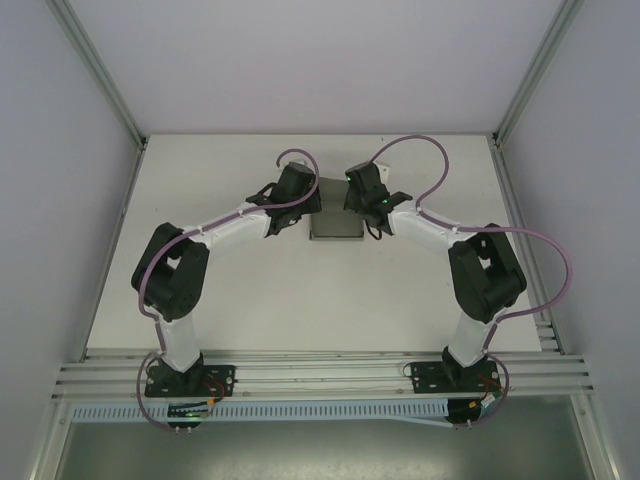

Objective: Assemble paper box

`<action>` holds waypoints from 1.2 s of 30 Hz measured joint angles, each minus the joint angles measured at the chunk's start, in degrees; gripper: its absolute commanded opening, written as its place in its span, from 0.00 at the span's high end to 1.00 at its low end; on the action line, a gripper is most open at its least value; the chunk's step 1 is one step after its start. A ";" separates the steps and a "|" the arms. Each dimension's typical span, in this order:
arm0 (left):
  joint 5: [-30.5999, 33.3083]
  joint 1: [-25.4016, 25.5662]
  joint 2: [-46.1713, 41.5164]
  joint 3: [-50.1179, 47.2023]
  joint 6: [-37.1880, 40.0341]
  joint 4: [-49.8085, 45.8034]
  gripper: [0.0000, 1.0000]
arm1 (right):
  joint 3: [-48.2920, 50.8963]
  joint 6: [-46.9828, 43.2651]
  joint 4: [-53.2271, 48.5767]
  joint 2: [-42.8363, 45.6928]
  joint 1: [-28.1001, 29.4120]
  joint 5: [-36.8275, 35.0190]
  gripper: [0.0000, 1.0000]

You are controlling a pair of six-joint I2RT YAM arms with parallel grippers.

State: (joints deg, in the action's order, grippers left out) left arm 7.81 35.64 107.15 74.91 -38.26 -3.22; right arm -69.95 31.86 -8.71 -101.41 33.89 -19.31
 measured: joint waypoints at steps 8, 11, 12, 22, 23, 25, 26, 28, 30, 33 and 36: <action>-2.62 0.04 -2.73 -9.99 0.98 9.68 0.99 | 7.80 -3.61 5.35 3.26 1.57 -0.74 1.00; -4.92 0.50 -5.20 -16.70 1.18 16.28 0.98 | 12.55 -5.09 8.70 5.31 2.51 -1.46 1.00; -5.62 0.50 -5.81 -18.36 1.20 18.10 0.97 | 14.03 -5.88 9.92 6.23 2.71 -1.49 1.00; -12.85 2.23 -10.40 -26.77 2.84 22.62 0.60 | 26.14 -11.61 20.98 12.46 6.78 -7.06 1.00; -13.42 2.51 -11.43 -27.06 3.02 21.29 0.56 | 26.84 -12.20 21.94 12.74 7.13 -7.28 1.00; -13.97 2.84 -13.79 -27.21 3.26 17.99 0.50 | 27.91 -13.27 23.52 12.87 7.76 -7.28 1.00; -14.25 2.97 -15.39 -27.28 3.21 16.02 0.46 | 28.33 -13.88 24.37 12.87 8.13 -7.26 1.00; -14.80 3.06 -18.25 -27.32 3.26 13.09 0.33 | 28.94 -15.02 25.59 12.87 8.74 -7.26 1.00; -15.15 3.15 -21.55 -27.32 3.04 10.01 0.08 | 29.49 -15.78 26.53 12.87 9.20 -7.50 1.00; -15.32 3.19 -26.45 -27.34 1.97 5.05 0.01 | 30.08 -16.83 27.58 12.87 9.64 -7.91 1.00; -13.77 3.17 -30.80 -27.30 0.79 -0.83 0.02 | 30.84 -17.81 29.11 12.87 9.79 -8.00 1.00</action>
State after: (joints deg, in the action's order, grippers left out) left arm -5.96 38.81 76.36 47.62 -37.47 -4.05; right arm -39.11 14.04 20.40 -88.53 43.68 -27.31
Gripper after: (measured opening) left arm 0.982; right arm 0.054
